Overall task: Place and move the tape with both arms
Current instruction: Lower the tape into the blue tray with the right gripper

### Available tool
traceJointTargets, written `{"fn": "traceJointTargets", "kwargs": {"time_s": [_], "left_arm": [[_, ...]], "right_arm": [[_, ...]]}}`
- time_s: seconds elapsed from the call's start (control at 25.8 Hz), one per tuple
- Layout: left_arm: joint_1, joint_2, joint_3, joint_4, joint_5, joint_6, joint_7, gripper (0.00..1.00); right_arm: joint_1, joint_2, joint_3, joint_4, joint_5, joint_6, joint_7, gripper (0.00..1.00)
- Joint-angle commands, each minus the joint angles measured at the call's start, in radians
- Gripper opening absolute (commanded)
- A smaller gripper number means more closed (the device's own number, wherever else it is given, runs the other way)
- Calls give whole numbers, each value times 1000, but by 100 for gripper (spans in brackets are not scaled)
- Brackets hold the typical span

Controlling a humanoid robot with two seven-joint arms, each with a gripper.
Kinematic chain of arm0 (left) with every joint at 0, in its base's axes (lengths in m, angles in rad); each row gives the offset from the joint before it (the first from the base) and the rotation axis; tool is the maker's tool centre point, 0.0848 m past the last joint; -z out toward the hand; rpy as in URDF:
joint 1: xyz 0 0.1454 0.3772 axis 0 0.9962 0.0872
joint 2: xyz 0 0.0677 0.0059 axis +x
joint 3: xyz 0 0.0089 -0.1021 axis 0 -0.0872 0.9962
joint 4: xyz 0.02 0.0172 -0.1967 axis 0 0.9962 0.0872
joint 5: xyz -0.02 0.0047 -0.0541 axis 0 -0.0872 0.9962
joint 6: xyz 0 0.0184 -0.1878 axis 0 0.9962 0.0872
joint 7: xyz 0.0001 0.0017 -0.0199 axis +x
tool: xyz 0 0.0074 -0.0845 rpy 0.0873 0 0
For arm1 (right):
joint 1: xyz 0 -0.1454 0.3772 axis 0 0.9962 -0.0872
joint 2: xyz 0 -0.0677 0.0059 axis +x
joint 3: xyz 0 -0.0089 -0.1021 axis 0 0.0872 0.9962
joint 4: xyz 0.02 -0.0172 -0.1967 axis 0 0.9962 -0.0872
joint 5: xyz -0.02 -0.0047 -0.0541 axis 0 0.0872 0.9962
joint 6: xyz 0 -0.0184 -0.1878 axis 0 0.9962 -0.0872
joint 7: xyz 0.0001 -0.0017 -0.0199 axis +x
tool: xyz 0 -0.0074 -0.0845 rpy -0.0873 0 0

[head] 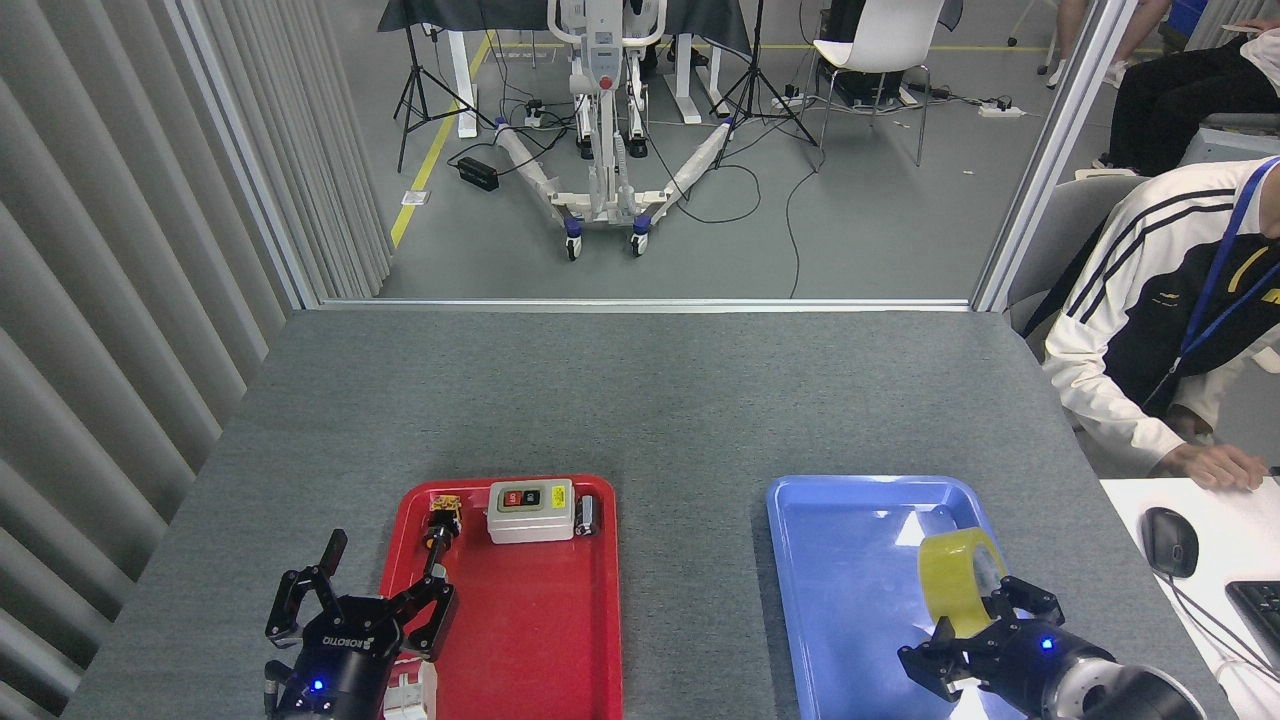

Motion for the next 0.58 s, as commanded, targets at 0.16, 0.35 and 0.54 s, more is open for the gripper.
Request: {"fn": "traceJointTargets", "kwargs": {"time_s": [0.16, 0.35, 0.54], "left_arm": [[8, 8, -3, 7, 180, 14, -1, 100], [1, 0, -1, -1, 182, 16, 0, 100], [2, 3, -1, 1, 182, 16, 0, 100]], "right_arm": [[-109, -51, 198, 119, 153, 54, 28, 0], [-129, -62, 246, 143, 162, 61, 26, 25], [-126, -60, 249, 143, 159, 124, 24, 100]]}}
